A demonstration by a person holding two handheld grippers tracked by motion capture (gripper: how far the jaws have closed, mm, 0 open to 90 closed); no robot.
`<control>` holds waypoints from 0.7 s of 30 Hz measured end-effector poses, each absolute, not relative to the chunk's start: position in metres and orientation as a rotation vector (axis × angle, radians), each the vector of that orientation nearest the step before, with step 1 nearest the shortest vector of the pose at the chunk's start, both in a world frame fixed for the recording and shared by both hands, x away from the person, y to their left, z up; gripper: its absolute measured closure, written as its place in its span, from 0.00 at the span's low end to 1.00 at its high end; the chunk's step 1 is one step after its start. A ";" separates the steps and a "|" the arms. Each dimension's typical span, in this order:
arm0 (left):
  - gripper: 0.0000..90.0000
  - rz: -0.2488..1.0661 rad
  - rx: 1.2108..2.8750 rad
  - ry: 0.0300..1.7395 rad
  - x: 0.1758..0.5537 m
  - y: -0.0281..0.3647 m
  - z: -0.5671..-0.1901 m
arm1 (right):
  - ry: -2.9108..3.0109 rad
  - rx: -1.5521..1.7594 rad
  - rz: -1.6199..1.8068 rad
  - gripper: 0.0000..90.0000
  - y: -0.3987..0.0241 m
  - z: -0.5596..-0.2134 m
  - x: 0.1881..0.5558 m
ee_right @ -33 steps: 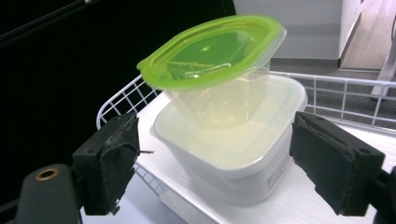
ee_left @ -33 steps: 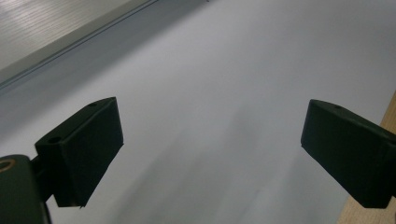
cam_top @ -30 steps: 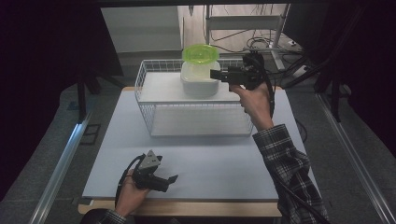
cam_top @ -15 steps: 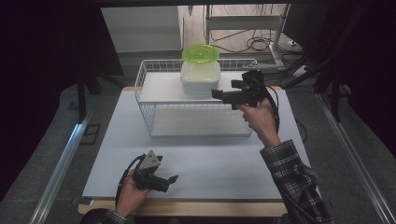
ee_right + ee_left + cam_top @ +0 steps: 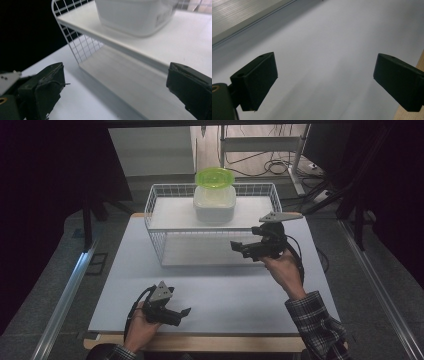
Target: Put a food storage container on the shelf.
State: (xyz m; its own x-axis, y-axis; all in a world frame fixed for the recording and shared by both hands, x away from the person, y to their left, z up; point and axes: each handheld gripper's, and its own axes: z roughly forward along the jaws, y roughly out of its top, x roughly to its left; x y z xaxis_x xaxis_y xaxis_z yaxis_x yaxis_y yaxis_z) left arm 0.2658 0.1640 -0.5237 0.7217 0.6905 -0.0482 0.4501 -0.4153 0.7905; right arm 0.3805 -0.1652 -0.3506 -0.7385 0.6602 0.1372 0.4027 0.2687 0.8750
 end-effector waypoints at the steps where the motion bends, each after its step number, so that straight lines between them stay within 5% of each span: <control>1: 0.06 0.361 2.080 0.864 0.266 0.164 -0.524 | 2.288 0.980 1.445 0.02 -0.167 -0.354 0.379; 21: 0.05 0.362 2.095 0.856 0.266 0.163 -0.524 | 2.240 1.046 1.335 0.00 -0.205 -0.415 0.350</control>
State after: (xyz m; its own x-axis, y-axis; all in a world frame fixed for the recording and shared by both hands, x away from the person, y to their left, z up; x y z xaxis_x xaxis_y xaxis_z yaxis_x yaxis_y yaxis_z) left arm 0.2659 0.1632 -0.5244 0.7270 0.6854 -0.0409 0.4481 -0.4285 0.7846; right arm 0.3504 -0.2053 -0.4154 -0.6760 0.7321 0.0845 0.4225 0.2911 0.8583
